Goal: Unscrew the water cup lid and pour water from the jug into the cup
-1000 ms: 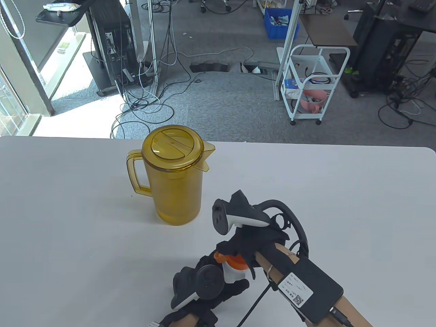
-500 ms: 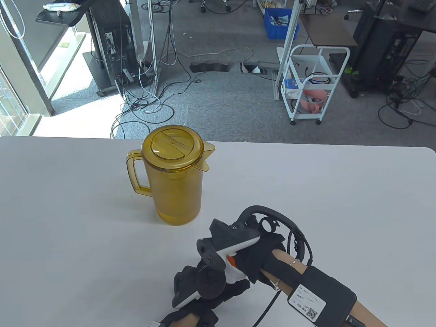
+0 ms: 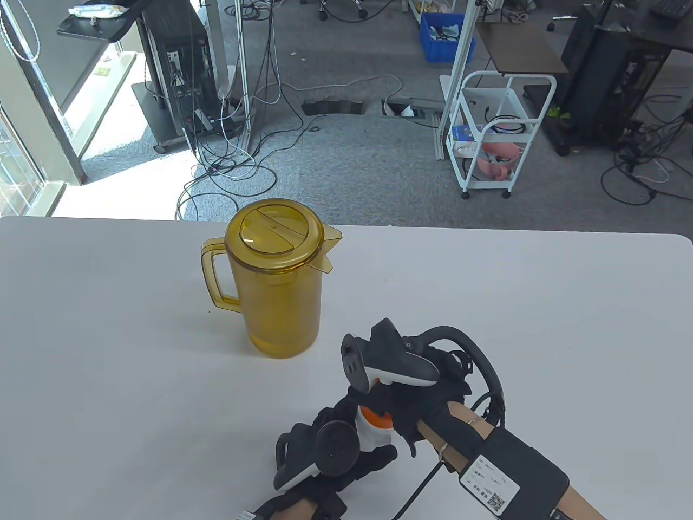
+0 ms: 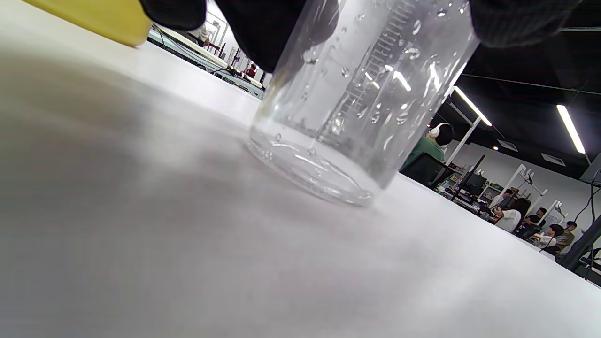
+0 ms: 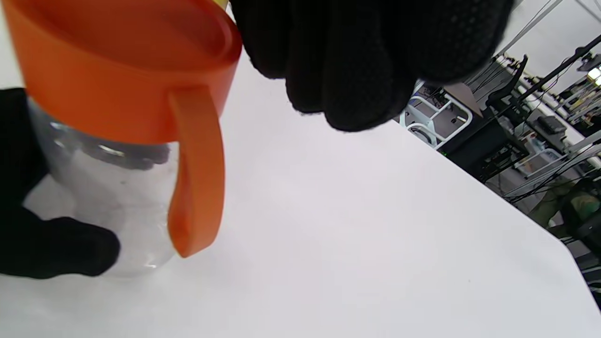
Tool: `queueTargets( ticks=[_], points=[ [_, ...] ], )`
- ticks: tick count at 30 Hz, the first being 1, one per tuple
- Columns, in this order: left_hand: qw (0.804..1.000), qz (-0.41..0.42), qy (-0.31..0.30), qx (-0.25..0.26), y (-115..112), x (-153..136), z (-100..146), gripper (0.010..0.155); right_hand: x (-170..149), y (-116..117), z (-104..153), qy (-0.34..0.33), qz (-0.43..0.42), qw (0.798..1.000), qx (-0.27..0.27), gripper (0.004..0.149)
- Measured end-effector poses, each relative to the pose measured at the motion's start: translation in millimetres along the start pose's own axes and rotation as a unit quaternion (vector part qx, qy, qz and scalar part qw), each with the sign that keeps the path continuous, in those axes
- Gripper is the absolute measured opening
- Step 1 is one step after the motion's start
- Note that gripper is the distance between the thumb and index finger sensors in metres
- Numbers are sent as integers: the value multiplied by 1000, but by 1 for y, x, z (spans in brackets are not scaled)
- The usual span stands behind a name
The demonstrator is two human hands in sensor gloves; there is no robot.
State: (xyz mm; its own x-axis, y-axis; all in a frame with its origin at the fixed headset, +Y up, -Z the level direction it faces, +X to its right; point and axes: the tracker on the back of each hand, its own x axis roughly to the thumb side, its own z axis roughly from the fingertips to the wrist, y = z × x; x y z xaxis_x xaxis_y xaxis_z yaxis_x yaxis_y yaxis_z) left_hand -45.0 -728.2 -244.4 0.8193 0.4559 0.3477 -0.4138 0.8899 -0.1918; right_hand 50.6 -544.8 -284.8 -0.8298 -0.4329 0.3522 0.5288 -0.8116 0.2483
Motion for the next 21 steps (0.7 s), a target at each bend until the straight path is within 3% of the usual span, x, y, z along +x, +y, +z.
queueTargets(
  ticks=[6,11,14,18,21],
  points=[
    [1000,-1,0,-2,0,0,0,112,5,-11,-2,-63,-35,997,29,87],
    [1000,-1,1,-7,-1,0,0,112,16,-17,2,-135,14,990,29,85],
    [1000,-1,1,-9,-1,-1,0,112,25,-16,8,-171,90,981,15,86],
    [1000,-1,2,-13,-2,-1,-1,112,33,-12,14,-165,160,973,-2,88],
    [1000,-1,3,-14,-2,-1,-1,111,23,-17,15,-147,111,983,-17,94]
  ],
)
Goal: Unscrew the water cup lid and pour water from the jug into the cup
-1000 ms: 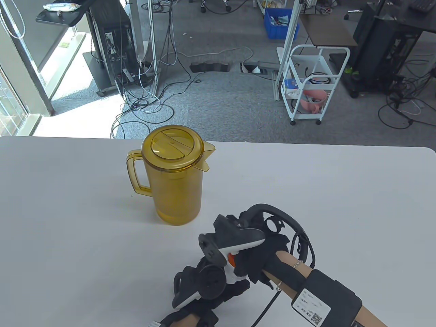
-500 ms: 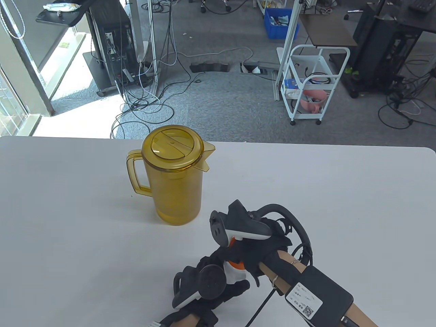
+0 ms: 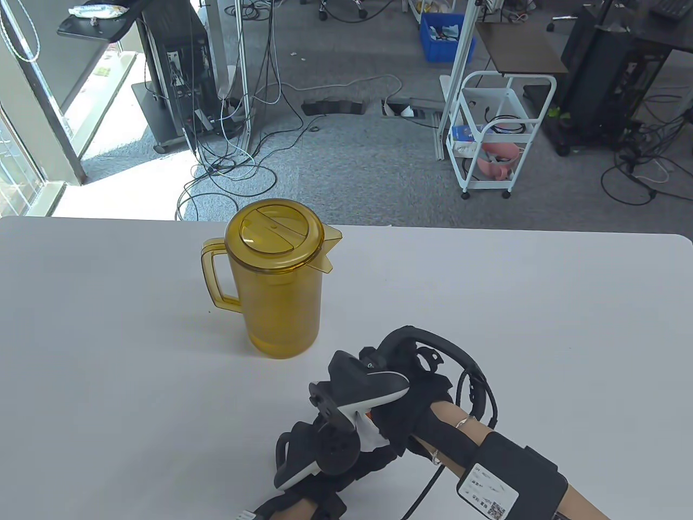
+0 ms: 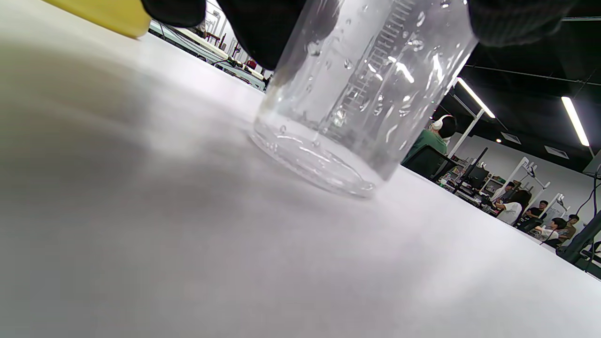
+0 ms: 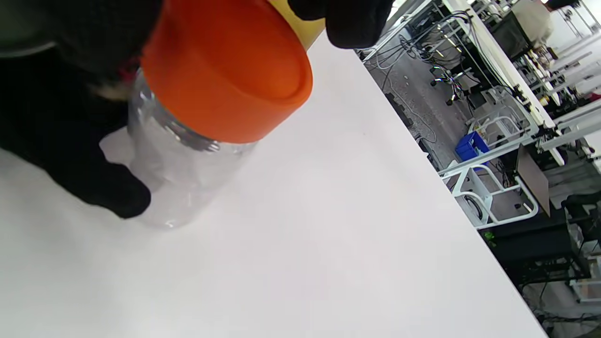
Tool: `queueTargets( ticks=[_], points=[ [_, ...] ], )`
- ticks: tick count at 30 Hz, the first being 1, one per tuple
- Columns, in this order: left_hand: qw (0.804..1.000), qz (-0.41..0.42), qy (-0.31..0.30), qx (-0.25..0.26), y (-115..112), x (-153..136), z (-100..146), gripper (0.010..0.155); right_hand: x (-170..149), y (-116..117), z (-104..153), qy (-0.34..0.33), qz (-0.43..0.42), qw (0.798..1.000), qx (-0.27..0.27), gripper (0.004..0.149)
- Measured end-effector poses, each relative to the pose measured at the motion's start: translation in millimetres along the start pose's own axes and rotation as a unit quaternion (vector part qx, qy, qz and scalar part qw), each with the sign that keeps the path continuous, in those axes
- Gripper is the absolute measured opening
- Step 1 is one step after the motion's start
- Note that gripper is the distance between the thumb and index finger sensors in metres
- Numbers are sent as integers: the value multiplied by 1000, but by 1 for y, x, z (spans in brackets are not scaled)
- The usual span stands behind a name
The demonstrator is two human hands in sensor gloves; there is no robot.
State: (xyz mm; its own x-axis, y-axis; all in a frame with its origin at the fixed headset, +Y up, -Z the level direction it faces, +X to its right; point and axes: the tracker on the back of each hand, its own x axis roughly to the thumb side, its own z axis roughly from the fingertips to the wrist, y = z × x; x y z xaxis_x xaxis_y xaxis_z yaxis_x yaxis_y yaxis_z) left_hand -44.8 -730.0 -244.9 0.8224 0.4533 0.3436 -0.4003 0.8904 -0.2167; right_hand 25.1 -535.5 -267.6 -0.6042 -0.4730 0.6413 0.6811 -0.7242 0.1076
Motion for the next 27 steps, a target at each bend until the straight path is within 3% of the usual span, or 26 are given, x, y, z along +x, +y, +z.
queueTargets(
  ticks=[3,5,7,8,10,13,18,22,27],
  points=[
    [1000,0,0,-2,0,0,0,112,-17,3,-1,37,-115,993,-12,93],
    [1000,0,1,-2,0,0,0,111,-24,5,-3,49,-144,988,-22,92],
    [1000,0,1,-5,0,0,0,111,-27,20,-17,-3,-267,961,70,88],
    [1000,-1,0,-6,-1,0,0,112,-27,25,-19,-8,-320,943,89,87],
    [1000,0,1,-8,-1,0,0,111,-35,21,-20,9,-293,955,50,84],
    [1000,-1,1,-10,-1,0,-1,112,-40,14,-18,21,-221,973,64,79],
    [1000,-1,2,-13,-1,0,-1,112,-32,6,-18,0,-161,985,56,80],
    [1000,-1,2,-14,-1,-1,-2,111,-23,3,-21,-17,-123,991,55,81],
    [1000,-2,3,-15,-2,-1,-2,111,-26,7,-21,-30,-142,988,56,84]
  ],
)
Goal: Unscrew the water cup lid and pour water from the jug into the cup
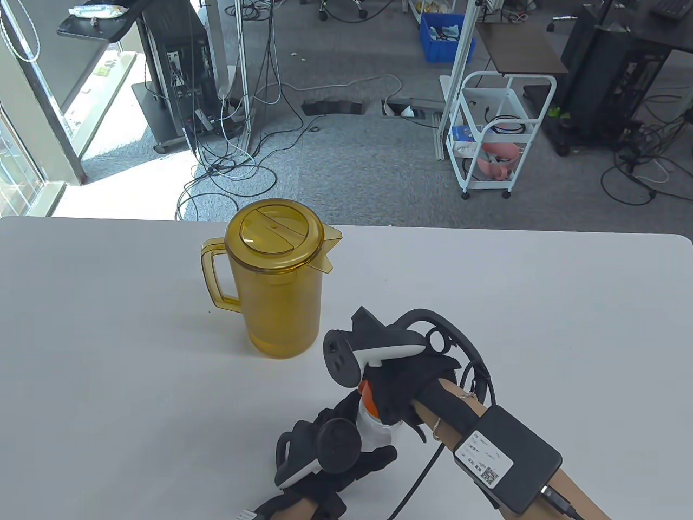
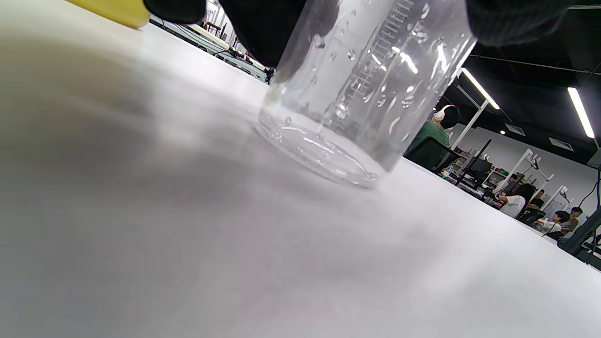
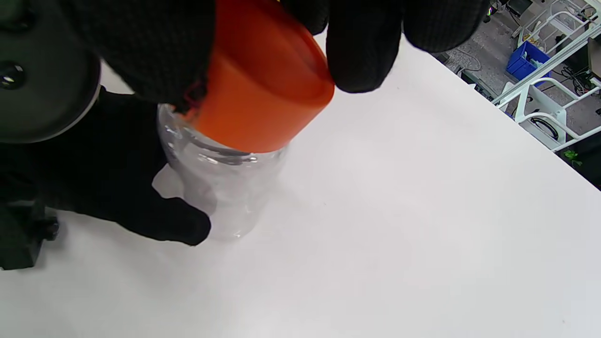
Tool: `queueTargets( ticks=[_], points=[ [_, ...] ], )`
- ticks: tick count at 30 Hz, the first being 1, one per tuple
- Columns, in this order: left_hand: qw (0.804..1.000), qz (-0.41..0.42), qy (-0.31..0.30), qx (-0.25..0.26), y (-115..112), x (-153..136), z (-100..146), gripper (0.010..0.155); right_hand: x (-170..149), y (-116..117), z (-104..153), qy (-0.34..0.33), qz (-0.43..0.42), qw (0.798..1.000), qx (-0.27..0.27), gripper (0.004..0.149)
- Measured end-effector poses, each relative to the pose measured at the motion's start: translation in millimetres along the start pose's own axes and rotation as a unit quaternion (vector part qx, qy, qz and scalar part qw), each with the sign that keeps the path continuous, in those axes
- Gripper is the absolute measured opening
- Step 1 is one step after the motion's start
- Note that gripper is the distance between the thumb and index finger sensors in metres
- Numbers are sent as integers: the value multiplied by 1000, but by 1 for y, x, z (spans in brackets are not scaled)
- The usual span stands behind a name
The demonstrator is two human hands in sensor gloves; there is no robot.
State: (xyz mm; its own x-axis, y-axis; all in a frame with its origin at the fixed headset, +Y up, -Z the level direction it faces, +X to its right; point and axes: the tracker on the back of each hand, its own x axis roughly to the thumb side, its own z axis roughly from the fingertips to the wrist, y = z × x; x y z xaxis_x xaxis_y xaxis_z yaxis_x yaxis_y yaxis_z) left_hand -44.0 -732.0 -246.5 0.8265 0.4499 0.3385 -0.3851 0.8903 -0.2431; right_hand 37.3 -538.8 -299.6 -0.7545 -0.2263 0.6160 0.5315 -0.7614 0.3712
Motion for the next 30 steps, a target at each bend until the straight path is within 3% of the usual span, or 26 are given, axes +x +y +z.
queueTargets(
  ticks=[10,15,20,25,30],
  points=[
    [1000,-1,-1,-6,-1,0,-1,111,-1,10,4,-18,-5,1000,-2,83],
    [1000,-2,0,-8,-1,0,-2,111,25,15,3,0,149,989,-3,89],
    [1000,-2,1,-7,-1,0,-2,111,34,20,6,-14,224,974,-42,92],
    [1000,-2,2,-8,-2,0,-2,111,15,21,15,-26,153,985,-77,94],
    [1000,-2,3,-10,-2,0,-2,111,-23,26,32,-32,28,990,-133,94]
  ],
)
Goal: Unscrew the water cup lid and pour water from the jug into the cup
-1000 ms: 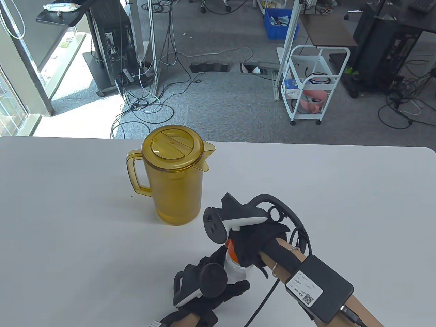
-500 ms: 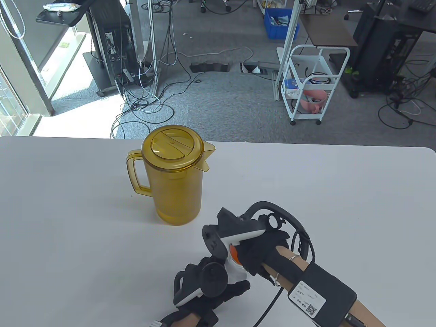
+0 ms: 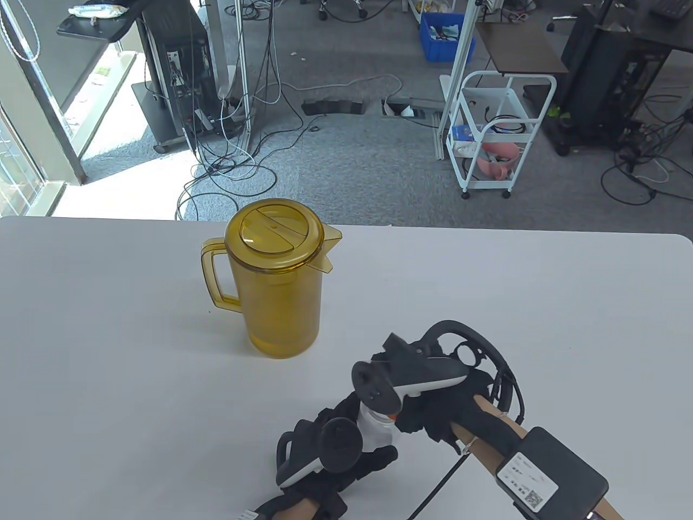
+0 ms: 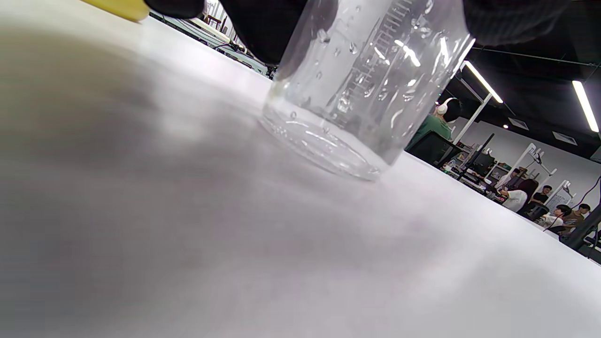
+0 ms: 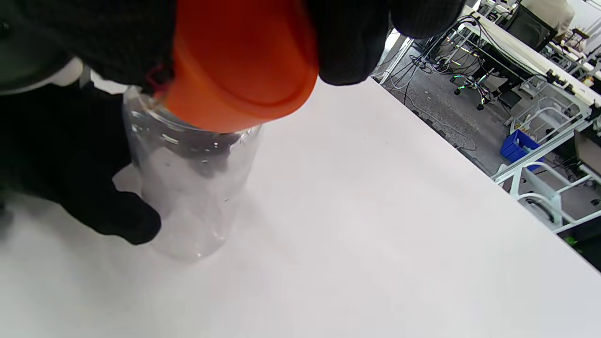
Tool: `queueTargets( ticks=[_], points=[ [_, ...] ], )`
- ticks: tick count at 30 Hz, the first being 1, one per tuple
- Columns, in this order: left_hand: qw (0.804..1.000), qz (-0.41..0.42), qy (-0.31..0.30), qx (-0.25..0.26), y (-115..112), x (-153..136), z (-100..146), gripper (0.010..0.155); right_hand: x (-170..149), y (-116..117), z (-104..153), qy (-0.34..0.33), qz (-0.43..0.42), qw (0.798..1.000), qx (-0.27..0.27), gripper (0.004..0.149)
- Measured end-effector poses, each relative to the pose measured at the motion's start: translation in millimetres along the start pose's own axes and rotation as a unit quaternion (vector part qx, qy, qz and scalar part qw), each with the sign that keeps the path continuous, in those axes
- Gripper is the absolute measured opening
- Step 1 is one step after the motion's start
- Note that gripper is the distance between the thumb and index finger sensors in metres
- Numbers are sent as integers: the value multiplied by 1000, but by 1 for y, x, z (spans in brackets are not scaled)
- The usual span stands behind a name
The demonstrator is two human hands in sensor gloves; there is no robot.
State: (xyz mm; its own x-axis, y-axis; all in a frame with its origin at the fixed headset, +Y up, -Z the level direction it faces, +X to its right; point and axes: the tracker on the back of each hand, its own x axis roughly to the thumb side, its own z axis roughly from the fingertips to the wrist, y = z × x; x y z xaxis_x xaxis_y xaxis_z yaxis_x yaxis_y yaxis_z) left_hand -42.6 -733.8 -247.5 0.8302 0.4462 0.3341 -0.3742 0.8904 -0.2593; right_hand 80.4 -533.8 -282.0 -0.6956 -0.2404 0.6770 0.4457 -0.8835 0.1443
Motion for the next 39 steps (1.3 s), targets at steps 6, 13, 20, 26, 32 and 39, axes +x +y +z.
queueTargets(
  ticks=[6,13,20,26,32,39],
  points=[
    [1000,0,0,0,0,0,0,111,-55,37,20,21,-195,970,-141,93],
    [1000,0,1,-1,-1,0,0,111,-103,148,25,128,-483,793,-348,92],
    [1000,0,2,-2,-1,-1,0,111,-106,216,7,235,-522,751,-329,92],
    [1000,0,2,-2,-1,-1,0,111,-109,229,-15,268,-499,778,-273,92],
    [1000,0,2,-2,-1,-1,0,111,-112,232,-33,266,-437,831,-217,92],
    [1000,0,2,-2,-1,-1,0,111,-115,238,-42,253,-436,840,-200,92]
  ],
)
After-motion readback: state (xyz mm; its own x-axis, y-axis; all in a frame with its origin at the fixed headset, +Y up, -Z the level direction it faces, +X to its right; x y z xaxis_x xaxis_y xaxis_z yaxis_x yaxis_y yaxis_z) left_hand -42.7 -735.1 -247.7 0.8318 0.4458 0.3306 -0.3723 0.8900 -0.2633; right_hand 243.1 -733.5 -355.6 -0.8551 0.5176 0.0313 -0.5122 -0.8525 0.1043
